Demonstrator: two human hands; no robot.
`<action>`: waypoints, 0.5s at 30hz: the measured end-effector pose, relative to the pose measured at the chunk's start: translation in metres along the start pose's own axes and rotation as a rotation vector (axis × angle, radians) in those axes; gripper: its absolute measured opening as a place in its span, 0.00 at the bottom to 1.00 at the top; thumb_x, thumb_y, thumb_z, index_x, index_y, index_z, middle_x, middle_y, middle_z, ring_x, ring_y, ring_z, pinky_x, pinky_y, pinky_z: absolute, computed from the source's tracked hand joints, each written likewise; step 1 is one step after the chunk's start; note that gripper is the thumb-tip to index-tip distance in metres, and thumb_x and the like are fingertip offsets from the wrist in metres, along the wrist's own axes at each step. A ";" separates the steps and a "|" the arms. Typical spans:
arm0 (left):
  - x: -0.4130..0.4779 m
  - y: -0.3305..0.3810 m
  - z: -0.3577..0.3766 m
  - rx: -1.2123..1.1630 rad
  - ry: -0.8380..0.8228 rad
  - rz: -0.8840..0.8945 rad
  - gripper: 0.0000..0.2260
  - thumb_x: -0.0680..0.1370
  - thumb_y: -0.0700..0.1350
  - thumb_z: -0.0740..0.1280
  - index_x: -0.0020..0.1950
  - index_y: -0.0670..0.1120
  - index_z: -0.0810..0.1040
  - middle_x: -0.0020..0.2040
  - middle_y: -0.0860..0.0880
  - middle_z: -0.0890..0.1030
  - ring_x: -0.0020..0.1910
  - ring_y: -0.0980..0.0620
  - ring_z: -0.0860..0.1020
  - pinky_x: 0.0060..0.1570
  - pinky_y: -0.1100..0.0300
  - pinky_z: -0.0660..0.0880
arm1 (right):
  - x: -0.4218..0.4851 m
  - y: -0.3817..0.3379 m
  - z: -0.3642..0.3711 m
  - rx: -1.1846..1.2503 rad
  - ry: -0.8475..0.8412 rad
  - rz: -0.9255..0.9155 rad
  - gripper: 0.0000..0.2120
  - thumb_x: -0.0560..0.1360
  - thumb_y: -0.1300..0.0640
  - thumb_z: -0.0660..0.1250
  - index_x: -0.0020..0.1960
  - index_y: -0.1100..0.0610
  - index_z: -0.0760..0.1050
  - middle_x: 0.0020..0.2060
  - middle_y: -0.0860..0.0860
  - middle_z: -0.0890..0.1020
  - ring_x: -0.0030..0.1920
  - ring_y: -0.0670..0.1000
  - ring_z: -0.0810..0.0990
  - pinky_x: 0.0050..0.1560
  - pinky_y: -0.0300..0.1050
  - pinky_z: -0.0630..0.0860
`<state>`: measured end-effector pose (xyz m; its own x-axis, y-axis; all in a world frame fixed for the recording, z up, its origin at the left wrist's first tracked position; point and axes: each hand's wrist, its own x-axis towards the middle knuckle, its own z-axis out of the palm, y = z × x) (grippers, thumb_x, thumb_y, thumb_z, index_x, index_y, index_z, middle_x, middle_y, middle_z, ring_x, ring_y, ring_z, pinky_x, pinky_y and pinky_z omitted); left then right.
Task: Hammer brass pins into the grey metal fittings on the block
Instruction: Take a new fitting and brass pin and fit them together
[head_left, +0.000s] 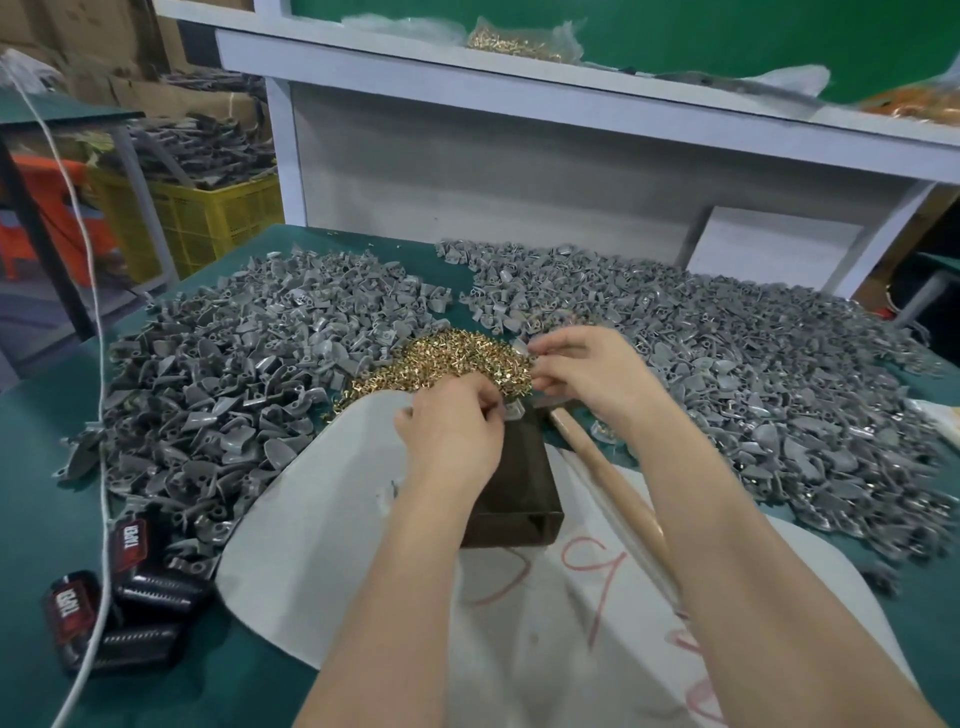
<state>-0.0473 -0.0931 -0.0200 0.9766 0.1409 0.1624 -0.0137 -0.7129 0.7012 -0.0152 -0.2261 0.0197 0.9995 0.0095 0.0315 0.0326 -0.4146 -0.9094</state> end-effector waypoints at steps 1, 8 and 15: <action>0.000 0.001 0.000 0.024 0.008 0.008 0.05 0.78 0.46 0.66 0.46 0.57 0.77 0.54 0.53 0.79 0.58 0.47 0.73 0.56 0.51 0.66 | -0.006 0.001 -0.002 0.004 -0.004 0.002 0.09 0.75 0.70 0.64 0.45 0.57 0.78 0.39 0.55 0.82 0.37 0.48 0.82 0.43 0.41 0.82; -0.004 0.002 -0.002 0.043 -0.010 0.017 0.05 0.78 0.47 0.66 0.44 0.57 0.75 0.50 0.53 0.71 0.60 0.45 0.70 0.56 0.51 0.64 | -0.020 0.005 -0.002 0.047 0.005 0.017 0.05 0.77 0.71 0.60 0.48 0.65 0.74 0.37 0.58 0.81 0.36 0.51 0.82 0.38 0.37 0.81; -0.003 0.001 -0.002 0.062 -0.009 0.030 0.05 0.78 0.47 0.65 0.50 0.54 0.80 0.56 0.50 0.75 0.61 0.44 0.70 0.55 0.52 0.64 | -0.015 0.012 0.014 -0.363 0.061 -0.196 0.04 0.75 0.60 0.66 0.42 0.54 0.75 0.39 0.48 0.80 0.42 0.48 0.78 0.46 0.43 0.75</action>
<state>-0.0509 -0.0929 -0.0183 0.9779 0.1125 0.1761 -0.0302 -0.7579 0.6517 -0.0294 -0.2189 0.0025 0.9720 0.0708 0.2240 0.2078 -0.7043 -0.6788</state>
